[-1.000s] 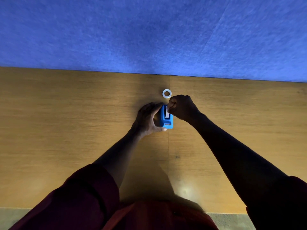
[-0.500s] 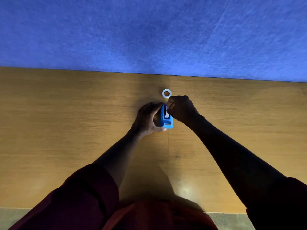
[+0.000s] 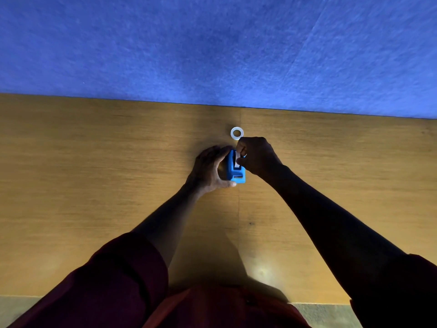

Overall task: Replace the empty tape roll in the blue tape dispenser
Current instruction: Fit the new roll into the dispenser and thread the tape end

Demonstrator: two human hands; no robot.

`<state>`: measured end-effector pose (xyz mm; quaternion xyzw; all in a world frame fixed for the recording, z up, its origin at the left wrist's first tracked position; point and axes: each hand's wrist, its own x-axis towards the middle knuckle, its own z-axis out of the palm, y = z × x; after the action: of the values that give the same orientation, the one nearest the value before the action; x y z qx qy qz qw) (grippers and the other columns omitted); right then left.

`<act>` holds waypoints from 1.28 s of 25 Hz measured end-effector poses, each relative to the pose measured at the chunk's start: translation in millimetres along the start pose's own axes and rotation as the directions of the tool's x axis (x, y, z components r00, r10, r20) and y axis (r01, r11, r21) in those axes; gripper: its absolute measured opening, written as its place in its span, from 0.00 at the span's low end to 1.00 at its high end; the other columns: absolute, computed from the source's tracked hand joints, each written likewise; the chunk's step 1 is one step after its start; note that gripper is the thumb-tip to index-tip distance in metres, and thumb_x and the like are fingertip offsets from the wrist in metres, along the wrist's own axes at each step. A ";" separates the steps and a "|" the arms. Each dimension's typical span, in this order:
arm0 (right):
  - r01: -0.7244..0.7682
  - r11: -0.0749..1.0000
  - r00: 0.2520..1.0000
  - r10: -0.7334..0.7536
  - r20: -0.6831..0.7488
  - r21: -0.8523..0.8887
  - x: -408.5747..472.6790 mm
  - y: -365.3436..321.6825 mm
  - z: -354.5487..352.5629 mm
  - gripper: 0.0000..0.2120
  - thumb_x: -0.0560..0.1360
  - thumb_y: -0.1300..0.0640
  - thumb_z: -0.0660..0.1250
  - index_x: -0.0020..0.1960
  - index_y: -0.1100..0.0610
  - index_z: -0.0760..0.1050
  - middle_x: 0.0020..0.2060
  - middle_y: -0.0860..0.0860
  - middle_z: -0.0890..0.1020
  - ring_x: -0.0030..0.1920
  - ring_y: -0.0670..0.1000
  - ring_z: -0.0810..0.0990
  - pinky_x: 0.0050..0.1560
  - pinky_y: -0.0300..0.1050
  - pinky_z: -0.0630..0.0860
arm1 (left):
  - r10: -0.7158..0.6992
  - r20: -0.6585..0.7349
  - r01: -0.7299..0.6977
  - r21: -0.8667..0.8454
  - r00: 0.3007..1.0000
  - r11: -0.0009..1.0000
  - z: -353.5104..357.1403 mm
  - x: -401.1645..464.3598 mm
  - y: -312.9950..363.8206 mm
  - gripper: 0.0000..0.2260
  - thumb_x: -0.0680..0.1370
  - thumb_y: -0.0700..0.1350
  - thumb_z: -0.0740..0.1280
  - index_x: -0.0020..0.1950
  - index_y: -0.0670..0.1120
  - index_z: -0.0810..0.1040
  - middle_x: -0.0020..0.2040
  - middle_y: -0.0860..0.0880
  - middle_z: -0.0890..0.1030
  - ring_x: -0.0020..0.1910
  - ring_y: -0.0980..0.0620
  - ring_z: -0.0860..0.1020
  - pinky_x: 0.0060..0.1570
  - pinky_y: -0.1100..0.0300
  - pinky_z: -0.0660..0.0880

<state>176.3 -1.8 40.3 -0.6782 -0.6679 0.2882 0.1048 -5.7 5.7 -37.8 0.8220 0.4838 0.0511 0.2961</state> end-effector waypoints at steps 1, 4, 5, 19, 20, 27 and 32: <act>0.001 1.000 1.000 -0.001 0.001 -0.004 -0.9 -0.2 0.6 0.10 0.70 0.61 0.77 0.49 0.57 0.79 0.44 0.52 0.85 0.43 0.50 0.83 0.43 0.47 0.83 | 0.002 0.000 -0.002 -0.002 1.000 1.000 0.1 -0.4 0.3 0.51 0.64 0.62 0.80 0.81 0.51 0.59 0.79 0.48 0.63 0.79 0.47 0.59 0.79 0.49 0.57; 0.002 1.000 1.000 -0.002 0.004 -0.016 -2.0 0.8 2.6 0.11 0.69 0.61 0.77 0.50 0.58 0.79 0.43 0.52 0.84 0.43 0.50 0.83 0.43 0.46 0.82 | 0.010 -0.012 -0.010 -0.014 1.000 1.000 -0.2 -1.1 1.3 0.51 0.64 0.61 0.80 0.81 0.51 0.59 0.79 0.48 0.64 0.79 0.46 0.60 0.79 0.50 0.56; -0.001 1.000 1.000 0.001 0.002 -0.019 -2.0 0.9 3.1 0.11 0.70 0.60 0.77 0.50 0.58 0.80 0.43 0.52 0.84 0.42 0.49 0.83 0.42 0.44 0.82 | 0.015 -0.018 -0.015 -0.016 1.000 1.000 -0.4 -1.2 1.4 0.51 0.64 0.61 0.80 0.81 0.50 0.60 0.79 0.48 0.64 0.78 0.46 0.60 0.79 0.50 0.56; -0.001 0.999 1.000 0.000 -0.015 -0.037 2.3 1.3 0.9 0.02 0.74 0.61 0.74 0.46 0.58 0.83 0.43 0.52 0.86 0.42 0.48 0.84 0.39 0.36 0.74 | 0.006 -0.004 -0.006 0.001 1.000 1.000 0.0 0.0 -0.6 0.51 0.65 0.63 0.79 0.81 0.51 0.59 0.79 0.48 0.64 0.79 0.47 0.60 0.78 0.47 0.58; -0.002 0.999 1.000 0.001 -0.020 -0.048 2.4 0.7 0.6 0.01 0.74 0.60 0.73 0.45 0.57 0.83 0.41 0.51 0.85 0.40 0.47 0.82 0.36 0.34 0.71 | 0.006 0.001 -0.006 0.005 1.000 1.000 0.1 0.3 -1.1 0.51 0.65 0.63 0.79 0.81 0.51 0.59 0.79 0.48 0.64 0.79 0.47 0.60 0.78 0.47 0.59; -0.022 0.993 0.998 0.016 -0.054 -0.117 -1.6 -3.4 -0.5 0.04 0.77 0.57 0.69 0.43 0.56 0.81 0.38 0.50 0.84 0.35 0.46 0.79 0.33 0.39 0.74 | 0.003 0.006 -0.003 -0.002 1.000 1.000 -0.2 0.6 -0.3 0.51 0.65 0.62 0.79 0.81 0.51 0.59 0.80 0.47 0.63 0.79 0.47 0.59 0.78 0.46 0.58; 0.010 0.969 0.998 -0.025 -0.055 -0.247 -0.8 -7.9 -2.1 0.07 0.79 0.54 0.66 0.47 0.56 0.80 0.39 0.51 0.83 0.38 0.51 0.82 0.40 0.49 0.82 | 0.003 0.003 -0.003 0.001 1.000 1.000 -0.2 0.4 -0.2 0.51 0.64 0.62 0.80 0.81 0.52 0.59 0.79 0.48 0.64 0.79 0.48 0.60 0.78 0.47 0.59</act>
<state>170.7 -1.4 46.4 -0.6880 -0.7012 0.1822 0.0414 -5.8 6.2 -37.9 0.8229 0.4821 0.0500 0.2965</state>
